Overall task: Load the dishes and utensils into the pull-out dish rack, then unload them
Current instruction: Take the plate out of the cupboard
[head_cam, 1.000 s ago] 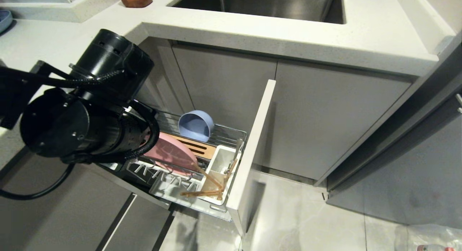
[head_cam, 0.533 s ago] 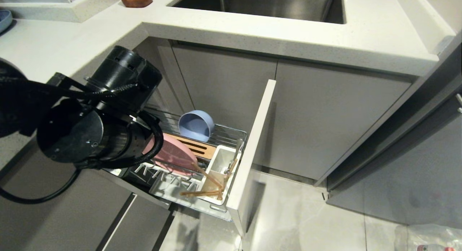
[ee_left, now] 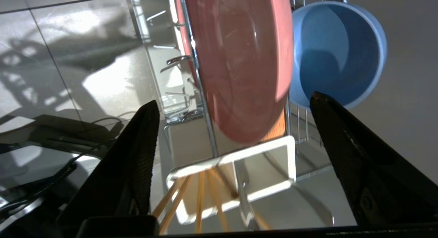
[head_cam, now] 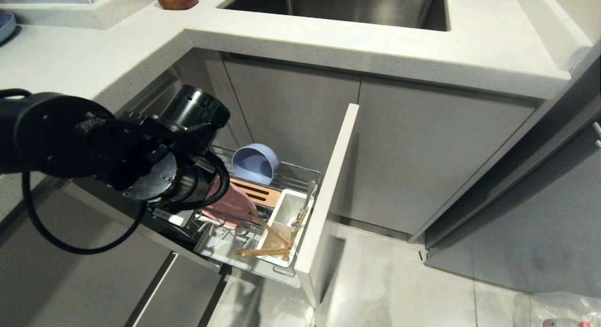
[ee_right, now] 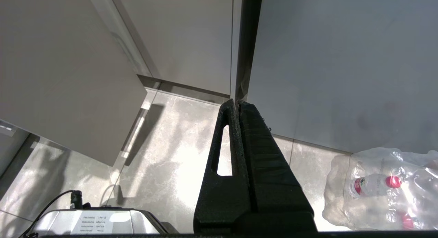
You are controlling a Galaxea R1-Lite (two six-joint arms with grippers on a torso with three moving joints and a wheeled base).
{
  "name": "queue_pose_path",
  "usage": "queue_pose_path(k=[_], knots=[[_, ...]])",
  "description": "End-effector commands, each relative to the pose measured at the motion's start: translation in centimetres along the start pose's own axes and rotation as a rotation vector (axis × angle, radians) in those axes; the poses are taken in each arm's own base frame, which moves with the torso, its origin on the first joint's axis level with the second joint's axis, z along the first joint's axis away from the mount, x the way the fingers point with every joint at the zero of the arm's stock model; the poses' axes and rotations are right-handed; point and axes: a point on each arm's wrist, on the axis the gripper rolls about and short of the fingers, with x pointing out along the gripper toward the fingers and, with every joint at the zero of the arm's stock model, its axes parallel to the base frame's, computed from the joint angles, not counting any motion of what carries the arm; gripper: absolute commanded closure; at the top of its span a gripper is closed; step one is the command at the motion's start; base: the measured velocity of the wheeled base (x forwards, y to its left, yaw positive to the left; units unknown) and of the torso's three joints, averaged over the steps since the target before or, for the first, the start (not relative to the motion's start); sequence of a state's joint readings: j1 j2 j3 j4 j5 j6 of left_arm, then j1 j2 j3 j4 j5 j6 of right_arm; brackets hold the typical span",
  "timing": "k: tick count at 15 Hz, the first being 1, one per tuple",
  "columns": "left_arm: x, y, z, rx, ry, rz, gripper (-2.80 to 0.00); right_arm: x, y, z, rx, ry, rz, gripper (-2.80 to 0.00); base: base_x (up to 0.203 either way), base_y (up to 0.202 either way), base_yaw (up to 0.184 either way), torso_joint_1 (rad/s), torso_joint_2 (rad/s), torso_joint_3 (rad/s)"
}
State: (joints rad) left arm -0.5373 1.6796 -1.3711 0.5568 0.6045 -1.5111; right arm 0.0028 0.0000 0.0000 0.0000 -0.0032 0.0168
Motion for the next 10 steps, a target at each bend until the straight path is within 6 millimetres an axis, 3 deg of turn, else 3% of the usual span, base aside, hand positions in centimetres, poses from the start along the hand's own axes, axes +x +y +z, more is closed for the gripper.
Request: queue_pose_path(k=[1, 4, 8, 9, 10], knots=[[1.3, -0.1, -0.3, -0.003, -0.011, 0.027, -2.8, 0.0, 0.0, 0.0, 0.001, 0.002, 0.0, 0.0, 0.0, 0.0, 0.0, 0.0, 0.0, 0.0], [2.7, -0.4, -0.6, -0.015, -0.02, 0.032, -2.8, 0.0, 0.0, 0.0, 0.0, 0.002, 0.0, 0.0, 0.0, 0.0, 0.0, 0.0, 0.0, 0.0], [3.0, -0.7, -0.5, -0.026, -0.025, 0.02, -2.8, 0.0, 0.0, 0.0, 0.0, 0.002, 0.0, 0.0, 0.0, 0.0, 0.0, 0.0, 0.0, 0.0], [3.0, -0.6, -0.5, -0.024, -0.025, 0.022, 0.0, 0.0, 0.0, 0.0, 0.0, 0.002, 0.0, 0.0, 0.0, 0.0, 0.0, 0.0, 0.0, 0.0], [3.1, -0.6, -0.6, -0.022, -0.024, 0.025, 0.0, 0.0, 0.0, 0.0, 0.0, 0.002, 0.0, 0.0, 0.0, 0.0, 0.0, 0.0, 0.0, 0.0]])
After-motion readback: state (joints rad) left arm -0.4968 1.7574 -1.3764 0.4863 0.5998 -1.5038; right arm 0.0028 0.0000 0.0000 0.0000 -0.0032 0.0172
